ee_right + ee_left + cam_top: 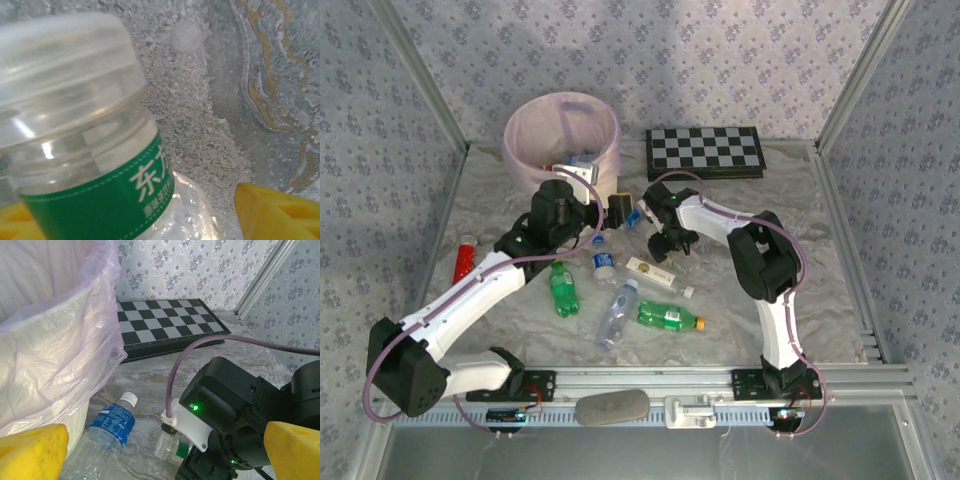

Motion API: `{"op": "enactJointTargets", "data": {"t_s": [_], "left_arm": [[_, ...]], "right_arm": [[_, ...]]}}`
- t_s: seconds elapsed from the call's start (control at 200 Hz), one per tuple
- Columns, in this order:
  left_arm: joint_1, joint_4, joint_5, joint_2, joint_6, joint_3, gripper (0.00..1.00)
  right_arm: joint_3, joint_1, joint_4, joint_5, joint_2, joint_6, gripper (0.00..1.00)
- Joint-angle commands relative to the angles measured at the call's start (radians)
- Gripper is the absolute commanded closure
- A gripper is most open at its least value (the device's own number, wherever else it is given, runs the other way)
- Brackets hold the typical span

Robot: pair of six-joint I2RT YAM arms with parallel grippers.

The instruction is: Put the plastic bottles in the bin

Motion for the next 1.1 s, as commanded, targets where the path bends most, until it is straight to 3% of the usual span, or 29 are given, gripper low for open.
{"op": "enactJointTargets", "data": {"t_s": [0.0,0.235,0.43,0.63,0.884,1.094], "left_arm": [[-0.011,0.017,0.01,-0.015,0.006,0.041,0.0],[-0.05,0.026,0.02,-0.023,0.078,0.059,0.0],[-0.097,0.014,0.053,0.011,0.11,0.089,0.0],[-0.151,0.03,0.059,0.061,0.086,0.1,0.0],[-0.189,0.089,0.096,0.14,-0.014,0.099,0.0],[-0.195,0.087,0.123,0.196,-0.029,0.134,0.0]], "right_arm": [[-0.045,-0.032,0.058,-0.033,-0.112,0.028,0.29],[-0.169,-0.136,0.282,-0.164,-0.348,0.111,0.46],[-0.247,-0.207,0.426,-0.28,-0.492,0.258,0.49],[-0.392,-0.264,0.673,-0.371,-0.615,0.519,0.5],[-0.556,-0.27,1.061,-0.449,-0.684,0.807,0.53],[-0.592,-0.229,1.238,-0.478,-0.682,0.851,0.54]]}}
